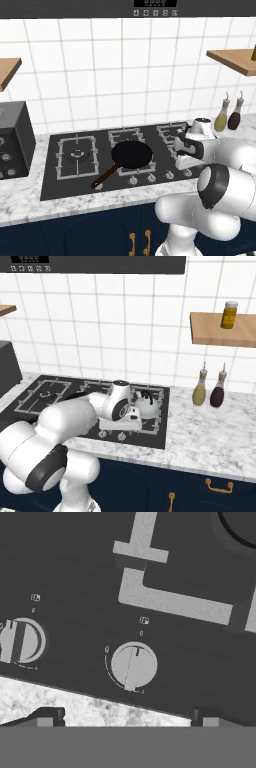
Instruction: Pick the kettle from the counter and place it on a stove burner. Then turn the burner on.
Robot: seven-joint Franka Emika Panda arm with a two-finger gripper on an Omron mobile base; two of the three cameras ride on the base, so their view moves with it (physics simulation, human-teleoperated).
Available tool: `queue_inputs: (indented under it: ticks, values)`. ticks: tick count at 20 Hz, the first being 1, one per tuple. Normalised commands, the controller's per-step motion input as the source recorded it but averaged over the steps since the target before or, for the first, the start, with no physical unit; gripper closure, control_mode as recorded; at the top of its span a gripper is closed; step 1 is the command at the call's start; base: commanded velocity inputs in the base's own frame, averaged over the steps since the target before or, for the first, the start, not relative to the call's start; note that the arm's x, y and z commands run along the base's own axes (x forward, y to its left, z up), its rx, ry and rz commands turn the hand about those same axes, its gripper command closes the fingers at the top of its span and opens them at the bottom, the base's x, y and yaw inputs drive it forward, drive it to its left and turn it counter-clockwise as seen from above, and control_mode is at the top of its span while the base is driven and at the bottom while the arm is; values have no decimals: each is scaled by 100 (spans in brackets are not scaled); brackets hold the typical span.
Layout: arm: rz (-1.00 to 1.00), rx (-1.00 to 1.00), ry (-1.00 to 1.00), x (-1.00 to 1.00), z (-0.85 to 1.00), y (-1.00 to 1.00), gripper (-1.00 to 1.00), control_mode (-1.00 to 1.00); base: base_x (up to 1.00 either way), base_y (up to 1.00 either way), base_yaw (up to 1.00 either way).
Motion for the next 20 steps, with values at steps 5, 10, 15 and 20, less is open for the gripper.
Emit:
queue_inputs:
  ticks: [5,10,15,20]
  values:
    - [0,0,0,4,-21,0,-100,-100,0,0,0]
    - [0,0,0,15,-10,0,-100,-100,0,0,0]
    - [0,0,0,17,-11,0,-100,-100,0,0,0]
    - [0,0,0,7,-17,0,-100,-100,0,0,0]
